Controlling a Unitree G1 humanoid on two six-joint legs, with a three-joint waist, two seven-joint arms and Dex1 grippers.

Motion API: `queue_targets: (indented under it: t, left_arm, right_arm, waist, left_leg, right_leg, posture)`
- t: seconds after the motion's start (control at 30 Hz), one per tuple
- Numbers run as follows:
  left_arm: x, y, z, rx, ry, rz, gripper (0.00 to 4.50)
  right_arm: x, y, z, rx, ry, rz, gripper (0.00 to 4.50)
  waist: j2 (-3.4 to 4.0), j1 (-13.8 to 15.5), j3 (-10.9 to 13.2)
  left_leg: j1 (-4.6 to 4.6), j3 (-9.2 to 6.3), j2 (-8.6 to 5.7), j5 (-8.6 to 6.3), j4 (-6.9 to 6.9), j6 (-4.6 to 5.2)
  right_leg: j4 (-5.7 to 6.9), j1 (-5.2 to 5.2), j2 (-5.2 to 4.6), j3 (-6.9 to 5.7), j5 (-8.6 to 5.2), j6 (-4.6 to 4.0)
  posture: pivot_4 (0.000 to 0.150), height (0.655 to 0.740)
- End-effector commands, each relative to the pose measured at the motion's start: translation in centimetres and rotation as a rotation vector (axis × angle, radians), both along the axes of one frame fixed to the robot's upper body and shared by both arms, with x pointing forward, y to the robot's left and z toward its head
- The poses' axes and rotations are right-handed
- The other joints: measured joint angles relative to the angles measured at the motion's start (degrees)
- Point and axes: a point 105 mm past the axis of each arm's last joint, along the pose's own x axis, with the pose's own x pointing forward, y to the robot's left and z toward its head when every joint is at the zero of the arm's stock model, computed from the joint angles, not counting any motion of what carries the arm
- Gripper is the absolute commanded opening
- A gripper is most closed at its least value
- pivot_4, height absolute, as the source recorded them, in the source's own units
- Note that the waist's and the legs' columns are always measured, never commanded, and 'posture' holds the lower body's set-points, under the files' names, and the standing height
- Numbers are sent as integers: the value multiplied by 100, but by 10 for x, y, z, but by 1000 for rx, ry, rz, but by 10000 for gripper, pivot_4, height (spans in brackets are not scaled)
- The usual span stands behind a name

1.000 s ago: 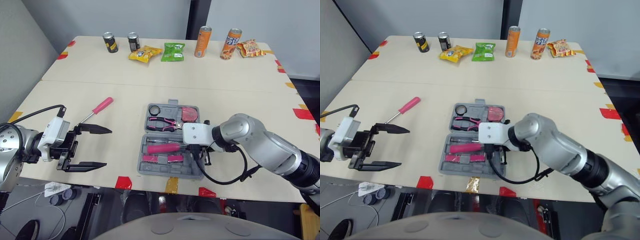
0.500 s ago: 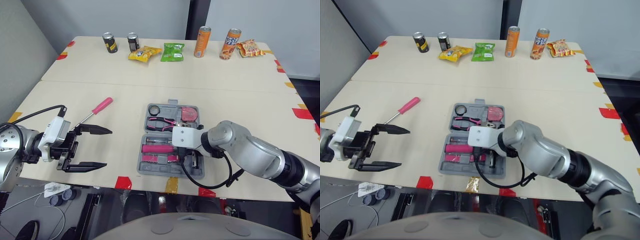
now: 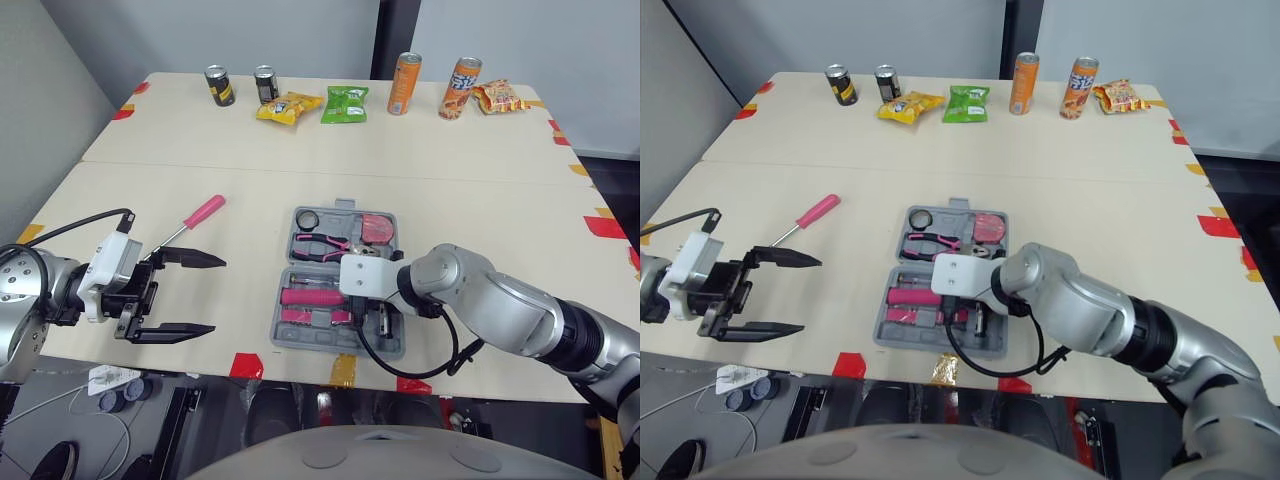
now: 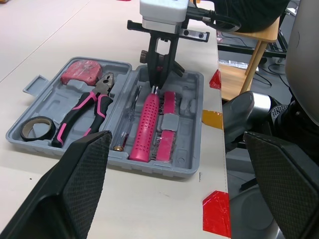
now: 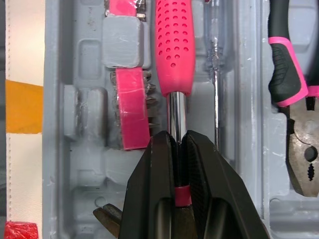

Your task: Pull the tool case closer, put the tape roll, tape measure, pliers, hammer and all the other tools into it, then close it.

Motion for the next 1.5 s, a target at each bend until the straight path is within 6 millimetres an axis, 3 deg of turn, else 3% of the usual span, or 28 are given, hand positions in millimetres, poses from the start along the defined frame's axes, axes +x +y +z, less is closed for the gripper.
queue_targets:
  t: [0.03, 0.13, 0.47, 0.63, 0.73, 0.97, 1.1, 1.23, 1.5]
  left_arm:
    - [-4, -1, 7, 5, -27, -49, 45000]
    - [-4, -1, 7, 3, -27, -48, 45000]
    - [-4, -2, 7, -4, -30, -47, 45000]
    - [-4, -2, 7, -9, -32, -46, 45000]
    - [-3, -2, 7, -11, -34, -46, 45000]
    - [-3, -2, 9, -17, -40, -46, 45000]
    - [-3, -2, 9, -17, -42, -44, 45000]
    - [-3, -2, 10, -17, -43, -42, 45000]
    - [-3, -3, 9, -21, -45, -37, 45000]
  right_arm:
    - [-1, 3, 7, 16, -15, 32, 15995]
    - [2, 2, 11, 29, -22, 19, 26348]
    - [12, 6, 38, 235, -17, -12, 26348]
    - [14, 8, 42, 484, -14, 54, 11071]
    - [17, 6, 31, 532, -13, 73, 1080]
    - [18, 5, -4, 595, 29, 104, 494]
    - [21, 7, -13, 602, 35, 118, 494]
    - [22, 8, -26, 572, 53, 122, 494]
    - [20, -7, -64, 403, 73, 102, 494]
  waist:
    - [0, 4, 0]
    - [0, 8, 0]
    - [-3, 20, -2]
    - [-8, 33, -5]
    - [-8, 4, -5]
    - [-10, -37, -6]
    - [-11, -39, -7]
    - [-13, -30, -7]
    - [-30, -38, -35]
  left_leg:
    - [0, 0, 0, 0, 0, 0]
    - [0, 0, 0, 0, 0, 0]
    - [-2, 0, 0, 0, 0, 0]
    - [-6, -1, 0, -2, 0, -2]
    - [-4, -1, 0, -1, 1, -1]
    - [-4, -2, 0, 0, 3, 1]
    - [-7, -3, 0, 0, 7, 2]
    - [-7, -4, 0, 0, 8, 3]
    - [-5, -4, 0, 0, 8, 3]
  right_leg:
    - [1, 0, 0, 0, 0, 0]
    - [3, 0, 1, -1, 0, 0]
    - [4, 0, 0, 0, 0, 0]
    - [2, 1, -4, 0, 0, 0]
    - [3, 0, -5, -1, 0, 0]
    - [-3, -1, -5, -1, -1, -3]
    - [0, 0, -5, -1, -1, -3]
    - [0, 0, -5, -4, -1, -3]
    - [-2, 1, -5, -4, -1, -3]
  posture:
    - [1500, 7400]
    - [1500, 7400]
    - [1500, 7400]
    - [1500, 7400]
    - [1500, 7400]
    - [1500, 7400]
    - [1500, 7400]
    - [1500, 7400]
    - [1500, 7400]
